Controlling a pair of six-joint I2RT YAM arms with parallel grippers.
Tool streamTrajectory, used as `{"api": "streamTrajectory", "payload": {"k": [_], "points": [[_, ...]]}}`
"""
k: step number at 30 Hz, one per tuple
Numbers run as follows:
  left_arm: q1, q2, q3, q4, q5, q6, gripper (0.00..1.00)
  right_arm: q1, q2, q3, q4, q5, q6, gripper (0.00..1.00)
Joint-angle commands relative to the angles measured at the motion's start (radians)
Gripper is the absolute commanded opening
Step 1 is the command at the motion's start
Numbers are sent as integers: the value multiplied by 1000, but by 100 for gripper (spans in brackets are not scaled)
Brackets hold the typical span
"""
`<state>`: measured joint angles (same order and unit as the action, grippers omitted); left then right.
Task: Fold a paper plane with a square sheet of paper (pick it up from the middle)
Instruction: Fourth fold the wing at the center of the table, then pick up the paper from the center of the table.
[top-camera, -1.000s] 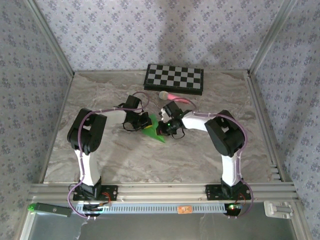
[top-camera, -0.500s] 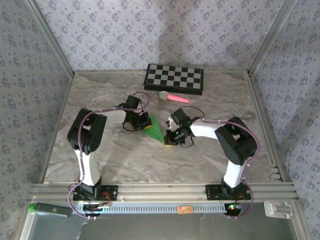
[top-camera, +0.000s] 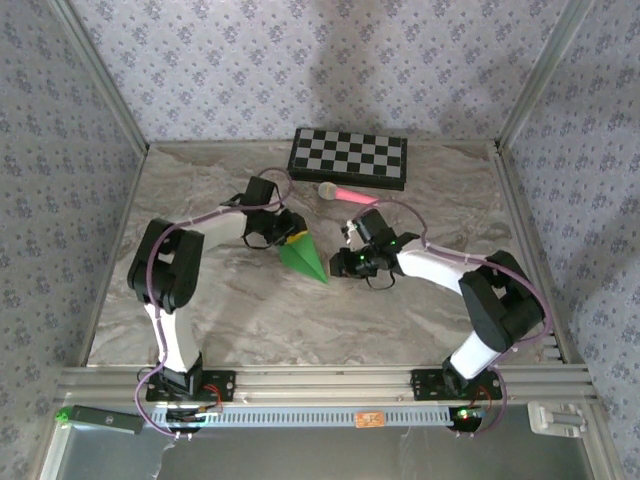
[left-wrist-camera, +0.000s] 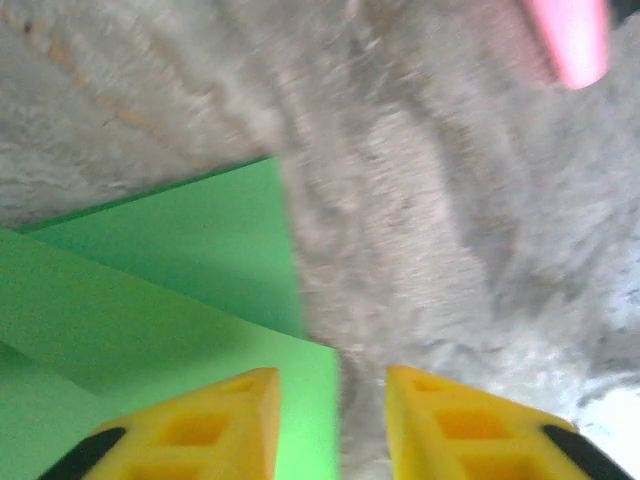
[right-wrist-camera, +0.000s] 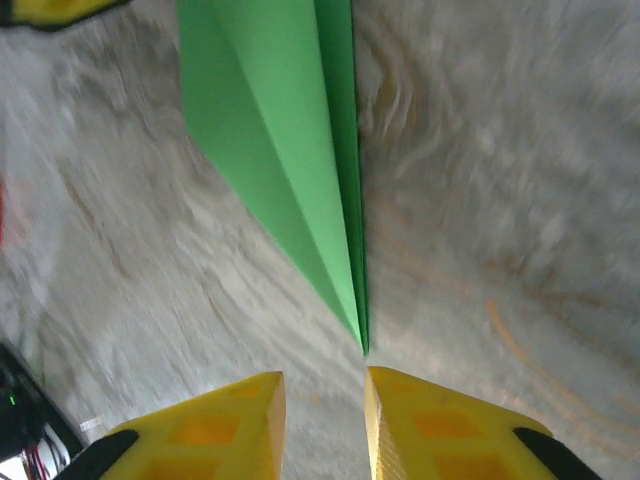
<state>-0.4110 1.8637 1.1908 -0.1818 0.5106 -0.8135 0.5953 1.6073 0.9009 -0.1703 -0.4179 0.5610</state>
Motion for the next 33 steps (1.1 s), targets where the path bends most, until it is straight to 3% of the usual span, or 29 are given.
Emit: {"api": "streamTrajectory", "payload": {"k": [1, 11, 16, 22, 33], "points": [[30, -119, -5, 20, -2, -44, 44, -35, 16, 24, 84, 22, 40, 32], [166, -336, -290, 127, -58, -140, 70, -57, 245, 184, 159, -123, 17, 36], [184, -369, -387, 196, -28, -132, 84, -48, 350, 324, 83, -147, -57, 34], [184, -382, -425, 223, -15, -111, 95, -43, 439, 429, 9, -163, -118, 32], [184, -378, -422, 220, 14, -81, 100, -25, 485, 467, -2, -194, -148, 27]]}}
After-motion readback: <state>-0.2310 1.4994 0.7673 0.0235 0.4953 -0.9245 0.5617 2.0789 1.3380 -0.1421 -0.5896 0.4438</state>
